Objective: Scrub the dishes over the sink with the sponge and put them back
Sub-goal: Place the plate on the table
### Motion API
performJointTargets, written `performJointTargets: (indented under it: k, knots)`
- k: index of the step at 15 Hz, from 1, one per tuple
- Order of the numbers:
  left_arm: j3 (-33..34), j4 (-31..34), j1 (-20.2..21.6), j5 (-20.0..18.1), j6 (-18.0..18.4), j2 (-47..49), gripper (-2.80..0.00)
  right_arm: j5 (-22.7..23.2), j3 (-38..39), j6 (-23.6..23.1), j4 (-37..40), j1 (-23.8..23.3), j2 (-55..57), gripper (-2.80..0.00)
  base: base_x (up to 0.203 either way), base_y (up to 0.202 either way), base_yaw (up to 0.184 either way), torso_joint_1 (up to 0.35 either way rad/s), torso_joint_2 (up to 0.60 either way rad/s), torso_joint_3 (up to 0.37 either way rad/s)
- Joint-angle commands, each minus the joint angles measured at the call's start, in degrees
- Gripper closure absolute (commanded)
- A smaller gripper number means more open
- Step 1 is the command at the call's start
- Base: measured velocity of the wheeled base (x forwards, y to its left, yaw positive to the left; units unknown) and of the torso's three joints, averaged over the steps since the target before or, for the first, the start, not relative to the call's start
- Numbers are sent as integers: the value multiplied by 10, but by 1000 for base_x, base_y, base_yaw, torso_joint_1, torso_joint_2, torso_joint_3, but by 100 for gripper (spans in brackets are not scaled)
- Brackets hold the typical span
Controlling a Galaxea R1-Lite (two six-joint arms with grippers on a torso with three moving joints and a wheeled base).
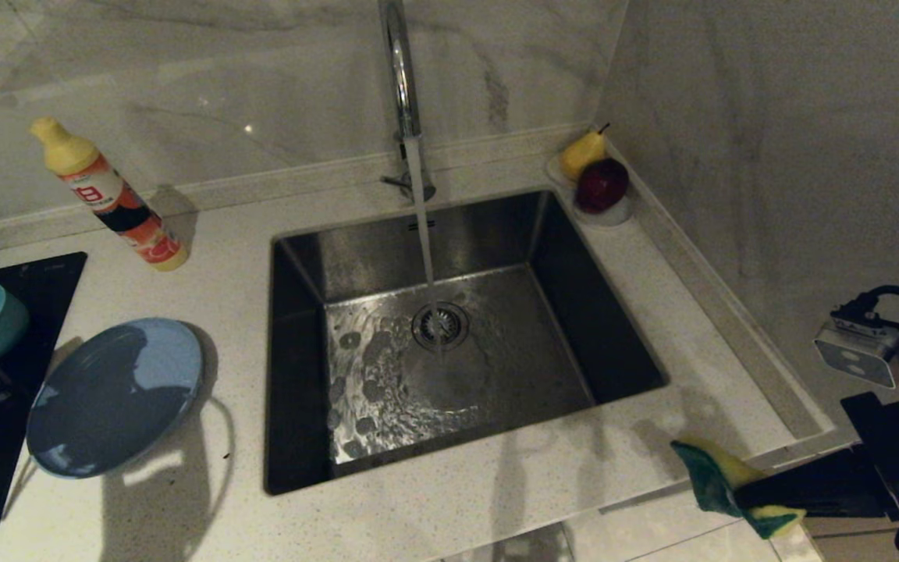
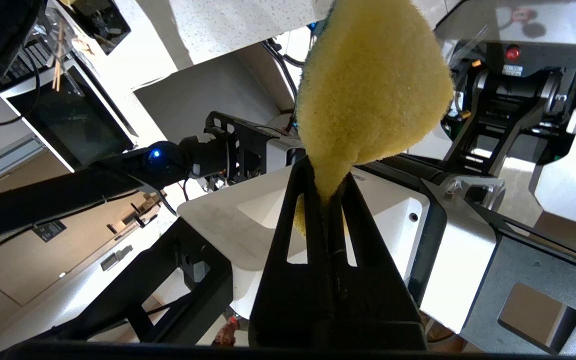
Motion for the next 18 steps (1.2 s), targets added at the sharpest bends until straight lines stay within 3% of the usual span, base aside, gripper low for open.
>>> performJointTargets:
  k: [1,4,5,7,9,11,14,16,17,18]
  knots:
    - [-28,3,7,1,1,19,-280,3,1,2,1,-1,-13,0,0,0,0,0,0,0]
    - [-79,24,6,-4,2,22,-280,-5,-8,2,-1,-1,-10,0,0,0,0,0,0,0]
    - [-107,45,2,-7,2,23,-280,-29,-8,0,-2,0,-5,0,0,0,0,0,0,0]
    - [-169,78,-14,-34,1,27,-280,-85,3,-3,-18,2,7,0,0,0,0,0,0,0]
    - [-225,97,-36,-73,1,42,-280,-101,4,-7,-31,-2,9,0,0,0,0,0,0,0]
    - [-269,125,-74,-98,13,58,-280,-130,1,-32,-31,-11,13,0,0,0,0,0,0,0]
    - [-300,156,-151,-104,46,72,-280,-172,7,-74,-31,-17,22,0,0,0,0,0,0,0]
    - [-318,171,-201,-103,64,74,-280,-174,6,-77,-31,-22,20,0,0,0,0,0,0,0]
    - [-338,193,-218,-103,76,73,-60,-174,6,-77,-31,-22,20,0,0,0,0,0,0,0]
    - [-355,210,-232,-106,88,69,0,-174,8,-77,-31,-22,20,0,0,0,0,0,0,0]
